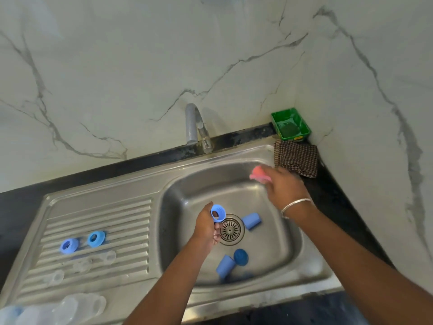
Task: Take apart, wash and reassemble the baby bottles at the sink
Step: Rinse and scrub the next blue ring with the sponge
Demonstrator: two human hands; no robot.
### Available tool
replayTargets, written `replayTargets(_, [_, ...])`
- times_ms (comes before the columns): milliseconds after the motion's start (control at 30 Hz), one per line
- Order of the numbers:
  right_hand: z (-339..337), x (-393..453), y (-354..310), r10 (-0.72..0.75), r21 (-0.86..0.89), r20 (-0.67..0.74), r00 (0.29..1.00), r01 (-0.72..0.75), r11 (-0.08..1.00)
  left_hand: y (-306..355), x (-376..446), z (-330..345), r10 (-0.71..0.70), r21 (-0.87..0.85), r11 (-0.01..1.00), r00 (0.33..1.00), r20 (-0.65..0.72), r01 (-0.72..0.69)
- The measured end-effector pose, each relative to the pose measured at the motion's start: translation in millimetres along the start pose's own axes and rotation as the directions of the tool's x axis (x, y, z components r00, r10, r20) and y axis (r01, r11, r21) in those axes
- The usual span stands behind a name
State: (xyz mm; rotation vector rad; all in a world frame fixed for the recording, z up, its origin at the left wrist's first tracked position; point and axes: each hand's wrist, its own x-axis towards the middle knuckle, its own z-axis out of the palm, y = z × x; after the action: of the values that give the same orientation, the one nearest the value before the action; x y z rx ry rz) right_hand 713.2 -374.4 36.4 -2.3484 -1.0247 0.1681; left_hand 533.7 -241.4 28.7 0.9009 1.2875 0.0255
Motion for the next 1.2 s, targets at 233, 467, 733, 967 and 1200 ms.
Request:
replayTargets(233, [43, -36, -79, -0.102, 0.098, 0.218, 0.971, 0.082, 0.992, -2, -8, -24, -0.006, -0.055, 0.998, 0.997, 0.083, 0.01])
replayTargets(467, [58, -62, -122, -0.011, 0.01, 0.201, 0.98, 0.009, 1.0, -16, -17, -42, 0.094, -0.025, 0.996, 0.989, 0.111, -0.091])
replayTargets(733, [52, -79, -155, 0.03, 0.232, 0.212, 0.977, -0.08, 0.969, -21, -25, -63, 0.227, 0.026, 0.972, 0.966, 0.126, -0.232])
replayTargets(967, [39, -80, -139, -0.43, 0.081, 0.343, 0.835, 0.43, 0.899, -23, -37, -72, 0.099, -0.004, 0.995, 0.977, 0.187, -0.1])
replayTargets(1200, [39, -78, -140, -0.77, -0.424, 0.011, 0.639, 0.7, 0.575, -14, -49, -77, 0.188, 0.055, 0.978, 0.964, 0.19, -0.202])
